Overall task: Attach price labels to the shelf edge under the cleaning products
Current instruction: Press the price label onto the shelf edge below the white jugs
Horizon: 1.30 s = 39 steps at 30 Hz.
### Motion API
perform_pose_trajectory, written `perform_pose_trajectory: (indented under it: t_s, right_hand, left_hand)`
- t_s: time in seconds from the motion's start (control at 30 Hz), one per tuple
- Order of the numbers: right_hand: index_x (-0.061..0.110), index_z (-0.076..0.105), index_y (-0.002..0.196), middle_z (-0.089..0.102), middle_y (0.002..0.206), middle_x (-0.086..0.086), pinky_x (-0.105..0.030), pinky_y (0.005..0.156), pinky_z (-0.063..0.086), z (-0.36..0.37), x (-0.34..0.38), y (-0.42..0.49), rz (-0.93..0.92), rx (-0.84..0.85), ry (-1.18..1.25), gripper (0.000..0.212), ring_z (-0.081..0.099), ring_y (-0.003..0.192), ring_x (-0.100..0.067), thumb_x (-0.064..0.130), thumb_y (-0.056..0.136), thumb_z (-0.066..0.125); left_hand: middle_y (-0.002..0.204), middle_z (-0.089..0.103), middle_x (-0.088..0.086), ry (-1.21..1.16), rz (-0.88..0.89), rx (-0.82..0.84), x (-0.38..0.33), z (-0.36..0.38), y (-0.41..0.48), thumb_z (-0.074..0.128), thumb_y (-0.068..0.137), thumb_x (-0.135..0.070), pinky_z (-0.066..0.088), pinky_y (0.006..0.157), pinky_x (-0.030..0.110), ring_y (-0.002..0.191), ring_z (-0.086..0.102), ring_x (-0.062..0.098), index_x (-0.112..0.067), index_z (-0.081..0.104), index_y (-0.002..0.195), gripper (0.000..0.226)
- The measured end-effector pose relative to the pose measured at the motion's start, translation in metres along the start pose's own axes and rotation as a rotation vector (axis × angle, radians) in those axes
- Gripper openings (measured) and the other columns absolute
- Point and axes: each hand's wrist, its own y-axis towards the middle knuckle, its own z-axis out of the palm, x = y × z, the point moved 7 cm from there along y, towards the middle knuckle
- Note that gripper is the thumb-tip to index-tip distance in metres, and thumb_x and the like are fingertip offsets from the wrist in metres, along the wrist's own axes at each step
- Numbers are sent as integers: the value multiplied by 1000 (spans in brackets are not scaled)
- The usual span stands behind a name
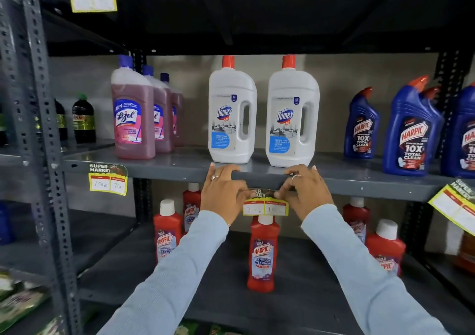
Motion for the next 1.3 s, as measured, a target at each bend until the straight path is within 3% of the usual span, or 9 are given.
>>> perform_pose_trajectory:
  t_s: [0.13, 0.3, 0.4, 0.57, 0.8, 0.9, 1.0, 1.17, 1.3]
  right_hand:
    - [15, 71, 73, 63, 76, 8, -29, 72, 53, -8, -10, 17, 146, 76, 328, 14, 59, 73, -12, 28, 72, 74]
    - [14, 73, 77, 71, 78, -3, -28, 63, 54, 2, -15, 28, 243, 99, 304, 19, 65, 73, -19, 32, 70, 75]
    - [15, 72, 78, 70, 78, -3, -28, 61, 53, 3, -17, 30, 279, 83, 301, 21, 64, 70, -18, 34, 69, 75]
    - [19, 52, 60, 62, 61, -1, -22, 46, 40, -4, -23, 28, 354, -40, 300, 32, 58, 55, -14, 35, 63, 80]
    - [17, 54, 65, 64, 68, -1, -21, 52, 45, -21, -31, 30, 298, -108, 350, 34, 60, 62, -15, 23, 56, 86]
    - [16, 56, 75, 69, 80, -2, -27, 69, 56, -27, -35, 25, 251, -96, 453, 29, 66, 72, -11, 10, 63, 81]
    - [22, 59, 83, 63, 101, 1, -26, 85, 50, -44, -42, 14, 125, -189, 385, 29, 61, 91, -10, 0, 71, 73]
    - [26, 62, 99, 57, 104, 9, -24, 89, 41, -105, -103, -24, 30, -459, 411, 24, 51, 98, -6, 13, 80, 65]
    - [20, 59, 107, 57, 119, -9, -25, 88, 37, -149, -184, -52, 145, -529, 272, 27, 53, 108, -23, 22, 81, 65]
  left_hand:
    - [105, 62, -1, -77, -20, 36, 4, -10, 19, 61, 79, -49, 31, 101, 37, 103, 51, 19, -22, 72, 82, 30]
    - [100, 62, -2, -36, -25, 72, 7, -6, 30, 61, 79, -51, 33, 93, 36, 99, 51, 17, -23, 71, 85, 31]
    - [96, 63, -3, -27, -13, 72, 11, -4, 34, 62, 77, -54, 32, 87, 33, 94, 51, 15, -23, 68, 76, 32]
    - [85, 64, -3, -104, -80, 69, 19, -6, 38, 67, 71, -55, 40, 84, 35, 86, 53, 15, -20, 56, 61, 39]
    - [88, 65, -3, -327, -184, 124, 20, -7, 41, 80, 68, -33, 51, 78, 35, 86, 58, 18, -22, 56, 77, 28]
    - [90, 70, -1, -331, -203, 209, 20, -14, 47, 77, 71, -13, 53, 86, 42, 87, 63, 19, -19, 59, 85, 23]
    - [100, 71, 2, -303, -165, 191, 4, -21, 42, 60, 82, -3, 50, 93, 41, 97, 63, 19, -19, 57, 95, 20]
    - [109, 68, 7, -444, 42, 122, -91, -10, 29, 48, 91, -5, 46, 92, 31, 106, 61, 18, -15, 52, 108, 20]
    - [105, 68, 9, -453, 178, 119, -187, 17, 33, 47, 93, -15, 50, 90, 41, 101, 63, 21, -13, 53, 110, 18]
